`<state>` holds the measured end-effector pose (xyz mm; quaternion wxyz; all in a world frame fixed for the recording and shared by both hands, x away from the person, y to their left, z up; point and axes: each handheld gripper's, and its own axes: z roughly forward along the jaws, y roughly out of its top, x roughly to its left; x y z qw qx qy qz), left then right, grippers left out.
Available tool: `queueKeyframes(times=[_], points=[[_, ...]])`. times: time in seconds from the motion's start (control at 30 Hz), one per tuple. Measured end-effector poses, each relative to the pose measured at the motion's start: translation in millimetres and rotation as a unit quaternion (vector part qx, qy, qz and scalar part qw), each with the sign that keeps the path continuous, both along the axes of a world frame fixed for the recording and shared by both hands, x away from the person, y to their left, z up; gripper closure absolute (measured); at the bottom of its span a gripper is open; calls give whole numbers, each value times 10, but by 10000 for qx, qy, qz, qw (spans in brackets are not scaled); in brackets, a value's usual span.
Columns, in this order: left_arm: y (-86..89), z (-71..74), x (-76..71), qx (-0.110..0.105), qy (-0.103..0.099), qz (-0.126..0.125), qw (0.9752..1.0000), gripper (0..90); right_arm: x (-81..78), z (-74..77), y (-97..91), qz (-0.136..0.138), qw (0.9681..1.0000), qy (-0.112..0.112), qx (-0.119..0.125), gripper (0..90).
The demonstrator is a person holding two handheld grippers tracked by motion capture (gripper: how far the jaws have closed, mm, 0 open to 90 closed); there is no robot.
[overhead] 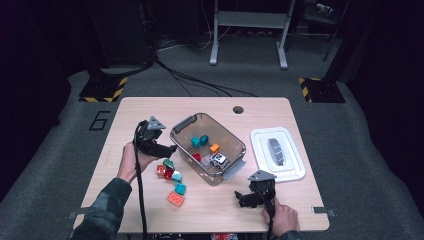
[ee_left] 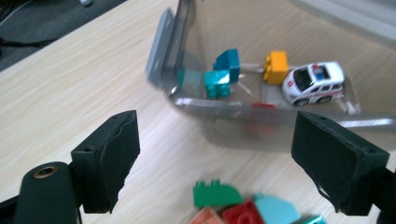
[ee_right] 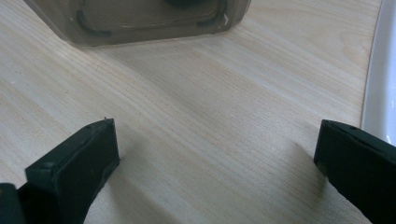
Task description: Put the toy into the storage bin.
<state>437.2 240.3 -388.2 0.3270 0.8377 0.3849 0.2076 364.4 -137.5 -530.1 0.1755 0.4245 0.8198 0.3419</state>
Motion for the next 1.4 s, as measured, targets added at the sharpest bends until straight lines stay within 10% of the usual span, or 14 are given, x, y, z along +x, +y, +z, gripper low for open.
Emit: queueKeyframes(times=[0.63, 0.97, 1.4], points=[[257, -932, -33, 78, 670, 946, 9932, 141, 0, 0, 0, -2, 10000, 1, 2, 0], [257, -1041, -18, 339, 772, 988, 9915, 211, 0, 0, 0, 1, 10000, 0, 1, 0], [305, -1062, -52, 249, 796, 765, 9936, 588, 0, 0, 0, -1, 10000, 2, 2, 0]])
